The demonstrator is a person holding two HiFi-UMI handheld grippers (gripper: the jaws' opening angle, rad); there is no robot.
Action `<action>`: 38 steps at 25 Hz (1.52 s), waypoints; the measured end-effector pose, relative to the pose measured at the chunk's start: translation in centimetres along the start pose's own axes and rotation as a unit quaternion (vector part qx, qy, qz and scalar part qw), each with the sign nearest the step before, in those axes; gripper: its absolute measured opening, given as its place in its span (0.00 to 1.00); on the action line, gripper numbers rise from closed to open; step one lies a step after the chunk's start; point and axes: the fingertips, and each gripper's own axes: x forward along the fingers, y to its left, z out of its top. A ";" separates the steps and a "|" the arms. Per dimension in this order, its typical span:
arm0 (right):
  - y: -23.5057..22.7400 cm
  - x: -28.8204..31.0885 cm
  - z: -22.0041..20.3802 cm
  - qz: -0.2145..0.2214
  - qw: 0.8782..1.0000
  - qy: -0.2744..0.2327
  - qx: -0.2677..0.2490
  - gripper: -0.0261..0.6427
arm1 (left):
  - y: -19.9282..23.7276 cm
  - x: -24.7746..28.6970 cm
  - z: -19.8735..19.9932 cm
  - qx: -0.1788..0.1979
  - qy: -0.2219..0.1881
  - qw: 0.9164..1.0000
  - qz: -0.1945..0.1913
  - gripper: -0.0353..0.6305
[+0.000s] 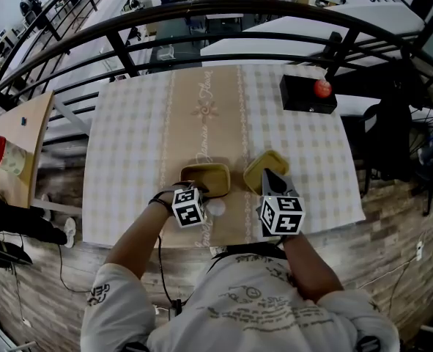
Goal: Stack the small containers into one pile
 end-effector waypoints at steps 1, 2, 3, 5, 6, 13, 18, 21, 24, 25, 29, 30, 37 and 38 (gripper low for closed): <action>0.0 0.0 0.0 0.000 1.000 0.000 -0.001 0.04 | -0.1 0.0 0.1 0.000 -0.002 1.000 -0.001 0.14; 0.0 0.1 0.0 0.000 1.000 0.000 -0.001 0.04 | -0.1 0.0 0.1 0.001 -0.003 1.000 -0.002 0.14; 0.1 0.1 0.0 0.000 1.000 0.000 -0.002 0.04 | -0.1 -0.1 0.1 0.002 -0.002 1.000 -0.001 0.14; 0.2 0.1 0.1 0.000 1.000 -0.001 -0.003 0.04 | 0.0 -0.3 0.0 0.010 0.002 1.000 0.003 0.14; 0.2 0.1 0.2 0.000 1.000 -0.002 -0.003 0.04 | 0.0 -0.4 -0.1 0.013 0.004 1.000 0.006 0.14; 0.6 0.3 0.9 0.008 1.000 -0.005 -0.006 0.04 | 0.5 -3.1 0.8 -0.025 -0.036 0.999 0.025 0.14; 1.4 0.6 1.4 0.020 1.000 -0.009 -0.008 0.04 | 1.6 -6.0 2.8 -0.116 -0.133 0.983 0.051 0.14; 1.9 0.8 1.7 0.029 0.999 -0.013 -0.010 0.04 | 3.0 -8.5 4.5 -0.168 -0.207 0.959 0.094 0.12; 2.3 0.9 2.2 0.035 0.999 -0.018 -0.011 0.04 | 5.1 -11.8 6.5 -0.218 -0.270 0.926 0.152 0.07; 2.4 1.0 2.4 0.037 0.999 -0.020 -0.011 0.04 | 5.9 -12.8 7.1 -0.232 -0.288 0.913 0.170 0.06; 2.6 1.0 3.5 0.041 0.999 -0.034 -0.010 0.04 | 8.3 -15.7 9.6 -0.273 -0.351 0.867 0.223 0.06; 2.6 0.8 4.0 0.042 0.998 -0.039 -0.010 0.04 | 8.7 -16.3 10.2 -0.280 -0.363 0.858 0.233 0.06; 2.0 -1.4 8.4 0.045 0.994 -0.099 -0.004 0.04 | 10.6 -19.0 14.6 -0.275 -0.402 0.831 0.269 0.06; 1.8 -1.8 8.9 0.045 0.993 -0.105 -0.003 0.04 | 10.7 -19.1 15.0 -0.276 -0.405 0.829 0.270 0.06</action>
